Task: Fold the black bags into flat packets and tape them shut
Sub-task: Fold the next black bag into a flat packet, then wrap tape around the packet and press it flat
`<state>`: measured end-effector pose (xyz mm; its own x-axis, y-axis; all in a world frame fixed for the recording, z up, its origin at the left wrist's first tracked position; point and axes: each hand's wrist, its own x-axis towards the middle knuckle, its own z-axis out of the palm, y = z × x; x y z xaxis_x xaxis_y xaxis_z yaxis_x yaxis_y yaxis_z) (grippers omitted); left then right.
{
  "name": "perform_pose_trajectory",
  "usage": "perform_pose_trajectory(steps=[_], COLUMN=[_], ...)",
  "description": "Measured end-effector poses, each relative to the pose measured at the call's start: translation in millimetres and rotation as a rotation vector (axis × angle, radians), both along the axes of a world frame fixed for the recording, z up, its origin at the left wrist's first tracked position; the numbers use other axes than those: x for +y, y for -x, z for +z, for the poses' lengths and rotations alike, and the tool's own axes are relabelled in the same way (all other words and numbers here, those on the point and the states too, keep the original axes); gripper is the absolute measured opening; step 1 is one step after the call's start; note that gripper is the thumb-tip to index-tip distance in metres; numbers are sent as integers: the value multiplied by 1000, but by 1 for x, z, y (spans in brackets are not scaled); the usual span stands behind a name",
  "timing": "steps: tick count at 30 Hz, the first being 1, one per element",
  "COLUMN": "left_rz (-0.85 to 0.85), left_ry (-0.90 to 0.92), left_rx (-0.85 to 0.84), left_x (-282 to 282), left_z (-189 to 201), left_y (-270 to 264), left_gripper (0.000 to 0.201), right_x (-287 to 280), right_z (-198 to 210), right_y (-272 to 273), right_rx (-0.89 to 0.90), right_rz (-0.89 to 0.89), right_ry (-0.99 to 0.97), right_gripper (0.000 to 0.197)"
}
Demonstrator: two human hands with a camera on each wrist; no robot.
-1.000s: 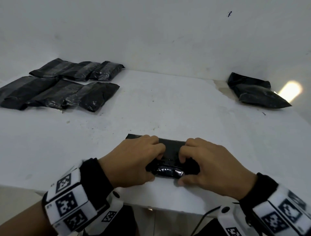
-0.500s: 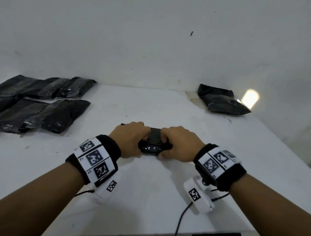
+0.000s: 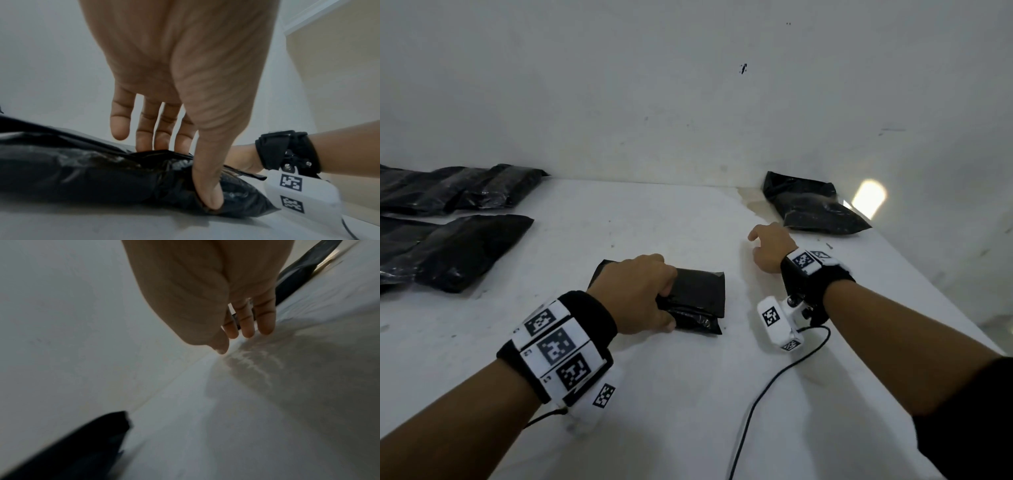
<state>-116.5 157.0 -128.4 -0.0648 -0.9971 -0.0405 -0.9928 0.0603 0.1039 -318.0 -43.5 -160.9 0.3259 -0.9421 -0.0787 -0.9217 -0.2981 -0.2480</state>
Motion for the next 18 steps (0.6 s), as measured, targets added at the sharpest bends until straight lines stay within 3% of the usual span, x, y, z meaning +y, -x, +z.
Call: perform_pose_trajectory(steps=[5, 13, 18], left_rz=[14, 11, 15], left_ry=[5, -14, -8], left_rx=[25, 39, 47], left_x=[-3, -4, -3], left_z=[-2, -3, -3], left_y=[-4, -5, -4], left_gripper=[44, 46, 46], right_x=[-17, -25, -25], right_z=[1, 12, 9], right_y=[4, 11, 12], right_rx=[235, 29, -105], right_rz=[42, 114, 84], right_ry=[31, 48, 48], right_gripper=[50, 20, 23])
